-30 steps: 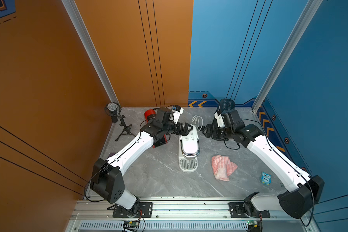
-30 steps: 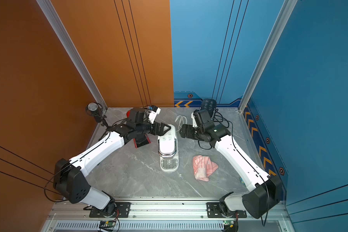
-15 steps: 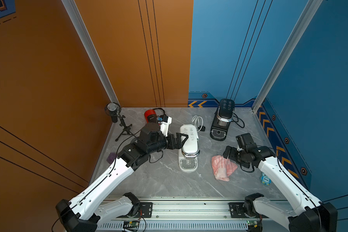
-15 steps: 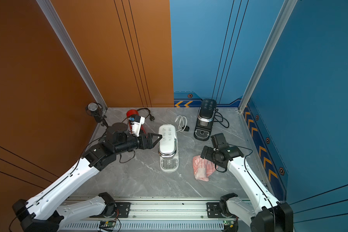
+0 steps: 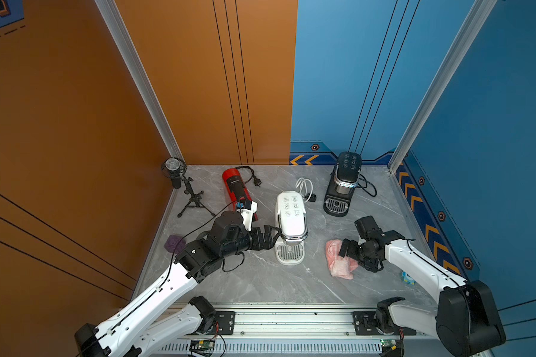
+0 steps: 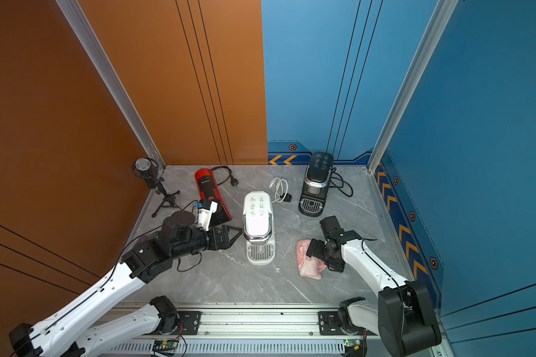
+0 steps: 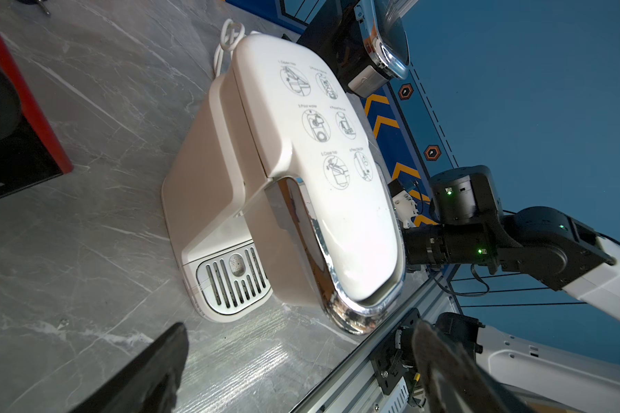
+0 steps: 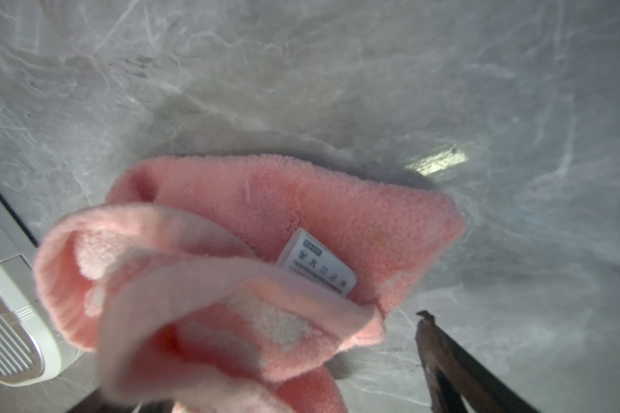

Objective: Wipe the surface of a coffee machine
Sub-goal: Pick up the cleaning item at the center of the board.

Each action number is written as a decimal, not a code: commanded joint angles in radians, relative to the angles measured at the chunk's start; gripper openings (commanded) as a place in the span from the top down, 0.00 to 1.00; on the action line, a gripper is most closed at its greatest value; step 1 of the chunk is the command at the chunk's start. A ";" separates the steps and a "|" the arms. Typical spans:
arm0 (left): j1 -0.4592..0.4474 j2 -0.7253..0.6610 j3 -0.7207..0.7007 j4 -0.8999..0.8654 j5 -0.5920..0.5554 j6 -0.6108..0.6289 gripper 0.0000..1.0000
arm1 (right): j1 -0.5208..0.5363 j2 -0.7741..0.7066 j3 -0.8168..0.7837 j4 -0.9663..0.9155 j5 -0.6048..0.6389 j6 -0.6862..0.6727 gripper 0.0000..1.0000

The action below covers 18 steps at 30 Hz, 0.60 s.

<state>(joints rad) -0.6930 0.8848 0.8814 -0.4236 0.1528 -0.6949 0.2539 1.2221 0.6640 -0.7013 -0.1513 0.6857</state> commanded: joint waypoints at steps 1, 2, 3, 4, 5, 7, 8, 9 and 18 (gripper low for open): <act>0.006 0.012 -0.005 -0.006 -0.001 0.007 0.01 | -0.005 0.003 -0.007 0.046 -0.034 -0.005 0.00; 0.007 0.015 -0.001 -0.007 0.002 0.009 0.01 | -0.008 0.004 -0.004 0.055 -0.042 -0.012 0.00; 0.006 0.020 0.004 -0.006 0.004 0.010 0.01 | -0.017 0.008 0.000 0.061 -0.056 -0.023 0.00; 0.007 0.026 0.009 -0.006 0.004 0.013 0.01 | -0.030 0.016 0.002 0.070 -0.086 -0.036 0.00; 0.006 0.033 0.012 -0.006 0.004 0.015 0.01 | -0.040 0.020 -0.002 0.080 -0.111 -0.043 0.00; 0.008 0.047 0.023 -0.006 0.010 0.015 0.01 | -0.054 0.017 -0.004 0.080 -0.132 -0.048 0.00; 0.006 0.053 0.027 -0.006 0.015 0.015 0.01 | -0.057 0.008 -0.006 0.075 -0.134 -0.046 0.00; 0.006 0.057 0.034 -0.007 0.019 0.012 0.01 | -0.062 -0.006 -0.006 0.065 -0.128 -0.044 0.00; -0.015 0.079 0.084 -0.006 0.021 0.027 0.01 | -0.021 -0.064 0.076 -0.096 -0.021 -0.083 0.00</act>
<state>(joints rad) -0.6952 0.9565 0.9367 -0.4232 0.1608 -0.6930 0.2073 1.1397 0.7006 -0.7162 -0.2272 0.6430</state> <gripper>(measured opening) 0.986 0.998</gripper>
